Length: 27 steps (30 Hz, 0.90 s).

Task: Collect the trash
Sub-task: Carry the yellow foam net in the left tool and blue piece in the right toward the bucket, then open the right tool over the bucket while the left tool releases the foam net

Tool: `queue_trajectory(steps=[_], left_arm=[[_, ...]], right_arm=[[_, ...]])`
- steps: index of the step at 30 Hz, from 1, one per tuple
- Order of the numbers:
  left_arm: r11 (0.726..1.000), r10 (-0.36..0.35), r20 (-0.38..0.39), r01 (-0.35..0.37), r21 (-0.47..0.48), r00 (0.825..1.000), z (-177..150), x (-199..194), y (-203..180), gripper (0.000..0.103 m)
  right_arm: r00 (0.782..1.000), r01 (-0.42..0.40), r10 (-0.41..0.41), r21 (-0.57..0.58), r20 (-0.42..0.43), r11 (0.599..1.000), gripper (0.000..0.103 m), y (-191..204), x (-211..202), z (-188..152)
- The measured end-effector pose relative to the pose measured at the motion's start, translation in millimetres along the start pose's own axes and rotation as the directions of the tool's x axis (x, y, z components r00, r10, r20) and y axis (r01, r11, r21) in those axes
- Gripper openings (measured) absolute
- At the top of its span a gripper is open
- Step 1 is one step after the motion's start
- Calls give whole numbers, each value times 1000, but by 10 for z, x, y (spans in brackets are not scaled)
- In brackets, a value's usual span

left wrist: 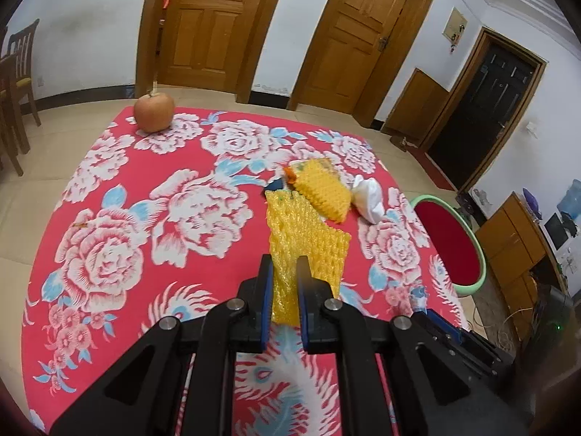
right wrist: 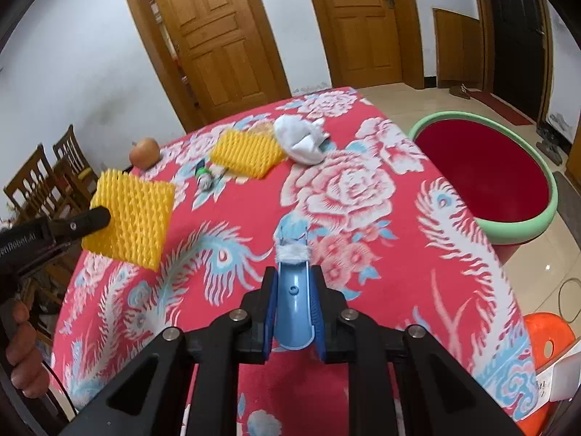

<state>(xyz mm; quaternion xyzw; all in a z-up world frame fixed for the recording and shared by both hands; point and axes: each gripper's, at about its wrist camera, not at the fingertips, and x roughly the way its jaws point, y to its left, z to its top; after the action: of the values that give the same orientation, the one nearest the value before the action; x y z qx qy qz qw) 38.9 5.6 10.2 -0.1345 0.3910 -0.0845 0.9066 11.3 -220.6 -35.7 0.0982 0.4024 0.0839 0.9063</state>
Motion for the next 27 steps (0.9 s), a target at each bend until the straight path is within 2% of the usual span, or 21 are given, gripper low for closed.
queue_trajectory(steps=[9,21,27], left_arm=[[997,-57,-13,58,60,998,155,130,-364,11],[975,-111,-66,122,187,992,365,547,-1036,11],[959,-133,-91,151,238,987,478,792,-1359,11]], right_arm=[[999,15,-19,81,51,997,20,-365,-160,189],[988,87,-111,216,104,972,20,-1053,-289,494],[983,130,-161,275,93,953,20,-1366,-225,584]])
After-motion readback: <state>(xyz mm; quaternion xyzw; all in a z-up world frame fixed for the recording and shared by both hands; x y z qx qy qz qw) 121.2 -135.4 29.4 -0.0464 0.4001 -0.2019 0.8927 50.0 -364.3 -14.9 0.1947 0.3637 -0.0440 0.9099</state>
